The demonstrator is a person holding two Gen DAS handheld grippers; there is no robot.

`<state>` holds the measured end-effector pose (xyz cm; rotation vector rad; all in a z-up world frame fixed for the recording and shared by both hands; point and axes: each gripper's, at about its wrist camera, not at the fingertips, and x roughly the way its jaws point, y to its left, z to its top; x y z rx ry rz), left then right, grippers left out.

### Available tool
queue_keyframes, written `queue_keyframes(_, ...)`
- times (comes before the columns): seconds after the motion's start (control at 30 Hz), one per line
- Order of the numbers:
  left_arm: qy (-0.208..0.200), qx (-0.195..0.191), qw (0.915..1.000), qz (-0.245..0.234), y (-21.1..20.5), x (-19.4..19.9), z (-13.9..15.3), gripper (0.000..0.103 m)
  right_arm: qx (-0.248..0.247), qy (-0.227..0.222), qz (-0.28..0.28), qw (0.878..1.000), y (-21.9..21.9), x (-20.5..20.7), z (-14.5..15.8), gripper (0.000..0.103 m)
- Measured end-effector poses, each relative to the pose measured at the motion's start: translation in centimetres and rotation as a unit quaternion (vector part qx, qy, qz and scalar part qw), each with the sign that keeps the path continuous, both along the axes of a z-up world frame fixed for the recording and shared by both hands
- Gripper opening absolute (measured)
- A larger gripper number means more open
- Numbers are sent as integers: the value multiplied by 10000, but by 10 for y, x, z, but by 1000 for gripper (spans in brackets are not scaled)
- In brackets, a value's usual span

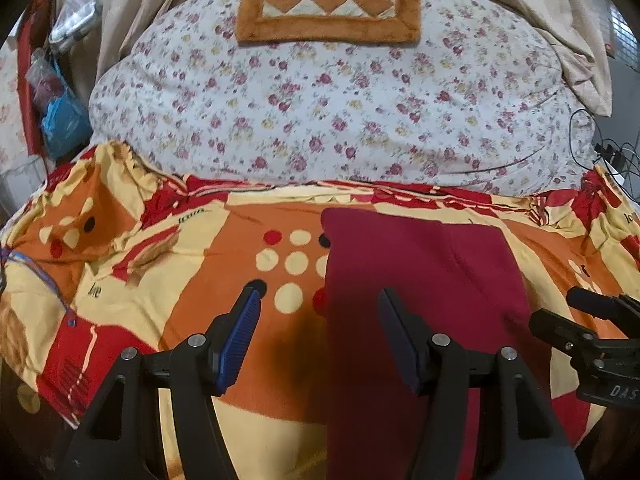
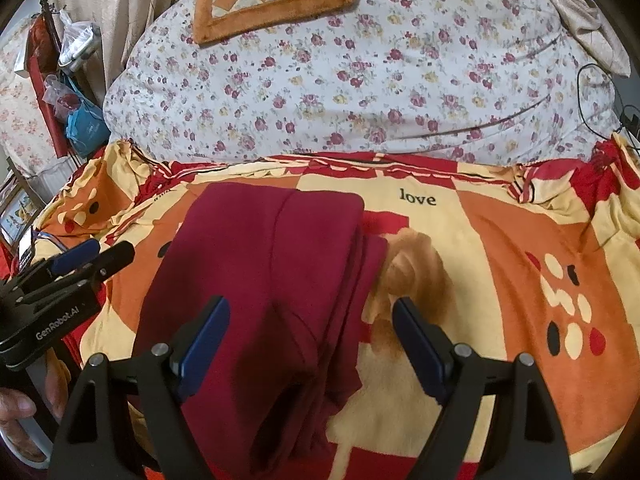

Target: Fold small clothes

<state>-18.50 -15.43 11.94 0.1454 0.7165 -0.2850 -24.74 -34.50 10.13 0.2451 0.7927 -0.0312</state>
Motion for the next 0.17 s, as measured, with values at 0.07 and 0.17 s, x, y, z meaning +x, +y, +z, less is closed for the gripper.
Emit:
queue_keyframes(0.07,-38,21,10000,-11,0,1,0,52,2,14,-4,10000,-1,1,-2,86)
queue_keyframes(0.17,150,-55,9999,41,3,7,-3,52,2,36,-24,10000,-5,3,-4,86)
